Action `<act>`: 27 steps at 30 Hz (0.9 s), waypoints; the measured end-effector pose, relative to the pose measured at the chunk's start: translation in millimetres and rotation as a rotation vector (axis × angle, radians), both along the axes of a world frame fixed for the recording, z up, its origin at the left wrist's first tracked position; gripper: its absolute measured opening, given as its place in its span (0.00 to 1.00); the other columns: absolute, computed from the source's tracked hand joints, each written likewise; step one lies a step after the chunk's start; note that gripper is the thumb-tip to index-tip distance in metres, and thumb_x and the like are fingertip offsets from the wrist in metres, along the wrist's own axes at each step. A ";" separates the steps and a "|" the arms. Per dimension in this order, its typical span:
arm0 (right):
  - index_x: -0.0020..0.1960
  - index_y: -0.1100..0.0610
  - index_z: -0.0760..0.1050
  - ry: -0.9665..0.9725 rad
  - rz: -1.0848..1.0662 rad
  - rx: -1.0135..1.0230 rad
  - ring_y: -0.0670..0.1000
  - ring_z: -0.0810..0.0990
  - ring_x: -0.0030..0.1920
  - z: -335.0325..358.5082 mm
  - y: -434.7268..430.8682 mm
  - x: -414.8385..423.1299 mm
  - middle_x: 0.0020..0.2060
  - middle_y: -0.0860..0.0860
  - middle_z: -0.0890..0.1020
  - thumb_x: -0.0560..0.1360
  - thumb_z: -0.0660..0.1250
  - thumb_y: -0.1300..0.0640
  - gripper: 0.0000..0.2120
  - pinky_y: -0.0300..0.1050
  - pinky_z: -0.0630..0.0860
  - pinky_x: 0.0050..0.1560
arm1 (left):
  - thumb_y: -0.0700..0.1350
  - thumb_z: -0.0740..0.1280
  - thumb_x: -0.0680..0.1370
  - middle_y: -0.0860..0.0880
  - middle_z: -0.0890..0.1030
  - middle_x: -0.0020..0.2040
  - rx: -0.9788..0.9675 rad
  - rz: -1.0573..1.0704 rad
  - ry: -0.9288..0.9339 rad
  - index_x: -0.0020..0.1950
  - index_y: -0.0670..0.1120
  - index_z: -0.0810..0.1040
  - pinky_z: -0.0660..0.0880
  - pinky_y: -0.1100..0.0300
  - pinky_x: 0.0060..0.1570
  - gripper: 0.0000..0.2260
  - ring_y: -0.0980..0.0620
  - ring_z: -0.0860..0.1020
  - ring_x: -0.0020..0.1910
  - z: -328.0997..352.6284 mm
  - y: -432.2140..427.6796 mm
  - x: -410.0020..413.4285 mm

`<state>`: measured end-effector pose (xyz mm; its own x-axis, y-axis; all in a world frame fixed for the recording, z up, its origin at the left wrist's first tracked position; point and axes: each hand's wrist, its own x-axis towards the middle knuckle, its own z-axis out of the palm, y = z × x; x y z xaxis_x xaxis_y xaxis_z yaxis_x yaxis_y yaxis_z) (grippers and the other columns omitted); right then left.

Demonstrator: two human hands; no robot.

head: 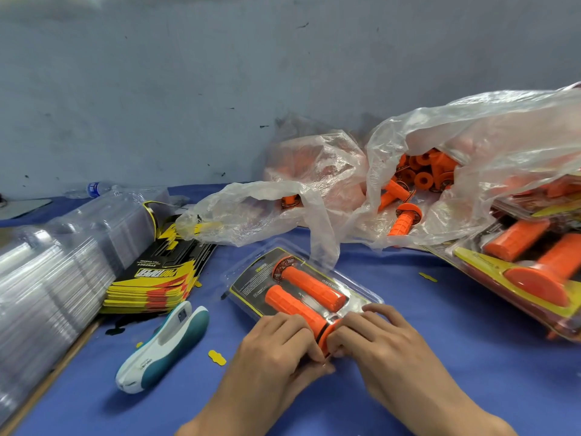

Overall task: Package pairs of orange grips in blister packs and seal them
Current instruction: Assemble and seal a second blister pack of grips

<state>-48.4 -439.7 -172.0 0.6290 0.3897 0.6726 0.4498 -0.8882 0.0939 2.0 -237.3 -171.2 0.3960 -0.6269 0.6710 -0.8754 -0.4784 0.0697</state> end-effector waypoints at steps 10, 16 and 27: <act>0.43 0.46 0.75 -0.013 0.058 0.010 0.47 0.74 0.40 -0.1 -6.5 -3.9 0.42 0.43 0.76 0.72 0.64 0.62 0.10 0.37 0.69 0.52 | 0.60 0.69 0.75 0.57 0.75 0.40 0.047 -0.007 -0.041 0.40 0.50 0.77 0.70 0.64 0.44 0.13 0.55 0.74 0.40 -1.0 -9.7 -3.9; 0.44 0.46 0.74 0.071 -0.031 0.001 0.49 0.75 0.45 -0.8 -27.0 -8.5 0.45 0.45 0.76 0.62 0.72 0.66 0.18 0.40 0.69 0.58 | 0.52 0.64 0.76 0.56 0.77 0.40 0.151 0.083 -0.072 0.41 0.52 0.79 0.71 0.61 0.43 0.07 0.52 0.77 0.39 3.5 -1.2 6.1; 0.40 0.52 0.77 0.062 -0.069 0.070 0.50 0.79 0.39 4.6 -26.5 -12.9 0.42 0.46 0.79 0.67 0.78 0.56 0.10 0.37 0.70 0.51 | 0.49 0.63 0.79 0.55 0.77 0.42 0.189 0.141 -0.121 0.44 0.52 0.80 0.74 0.57 0.42 0.08 0.51 0.77 0.39 5.2 10.2 17.9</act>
